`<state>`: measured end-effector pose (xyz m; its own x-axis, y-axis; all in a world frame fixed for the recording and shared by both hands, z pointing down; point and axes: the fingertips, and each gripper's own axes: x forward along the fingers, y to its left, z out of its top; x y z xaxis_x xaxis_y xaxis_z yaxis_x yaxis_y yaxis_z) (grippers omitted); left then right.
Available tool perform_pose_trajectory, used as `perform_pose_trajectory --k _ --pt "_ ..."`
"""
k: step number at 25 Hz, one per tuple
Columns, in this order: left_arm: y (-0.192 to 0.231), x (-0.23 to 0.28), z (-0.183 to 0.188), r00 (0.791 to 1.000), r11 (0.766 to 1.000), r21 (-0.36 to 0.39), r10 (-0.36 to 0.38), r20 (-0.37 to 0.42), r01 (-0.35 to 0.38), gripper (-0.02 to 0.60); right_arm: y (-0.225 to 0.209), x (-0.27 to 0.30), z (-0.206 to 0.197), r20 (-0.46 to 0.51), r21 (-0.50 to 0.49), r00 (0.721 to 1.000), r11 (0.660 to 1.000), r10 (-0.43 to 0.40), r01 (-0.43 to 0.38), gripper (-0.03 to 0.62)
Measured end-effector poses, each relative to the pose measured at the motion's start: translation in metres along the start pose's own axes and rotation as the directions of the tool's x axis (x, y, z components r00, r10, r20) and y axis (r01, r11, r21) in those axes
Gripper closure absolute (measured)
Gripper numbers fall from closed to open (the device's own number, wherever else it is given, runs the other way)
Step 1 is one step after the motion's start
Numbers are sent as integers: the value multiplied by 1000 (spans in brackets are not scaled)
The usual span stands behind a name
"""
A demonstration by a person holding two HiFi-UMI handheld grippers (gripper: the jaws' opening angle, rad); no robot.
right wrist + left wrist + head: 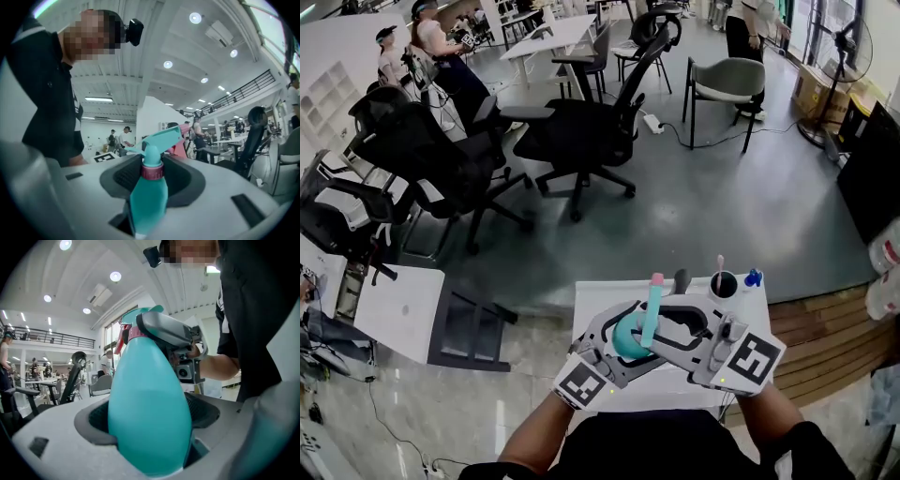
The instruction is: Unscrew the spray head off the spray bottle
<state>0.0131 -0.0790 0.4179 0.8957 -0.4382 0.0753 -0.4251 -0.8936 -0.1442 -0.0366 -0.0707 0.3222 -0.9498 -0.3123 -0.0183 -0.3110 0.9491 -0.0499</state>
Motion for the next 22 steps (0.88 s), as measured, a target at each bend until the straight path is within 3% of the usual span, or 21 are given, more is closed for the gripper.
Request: perform_pose_trajectory --k 2,4,9,13,18,22 --pt "-8 -1 2 999 999 -5 -49 14 49 126 6 -4 0 -10 -8 997 997 72 -72 447" --pt "-9 0 0 999 999 -17 -47 0 47 126 5 -6 -1 -10 -18 997 997 81 -81 444" --pt "15 -2 -14 994 995 7 95 -47 -95 126 -13 -6 -2 33 -33 995 995 -98 99 417" --pt "37 -4 -20 966 970 20 245 -86 -244 126 -27 -8 -5 79 -7 975 978 -207 208 408" --pt "44 -4 -21 944 949 15 316 -98 -316 126 -33 -2 -10 82 1 965 968 -249 250 404" --pt "43 1 -24 943 948 54 319 -98 -315 126 -32 5 -13 51 -6 963 964 -264 264 421"
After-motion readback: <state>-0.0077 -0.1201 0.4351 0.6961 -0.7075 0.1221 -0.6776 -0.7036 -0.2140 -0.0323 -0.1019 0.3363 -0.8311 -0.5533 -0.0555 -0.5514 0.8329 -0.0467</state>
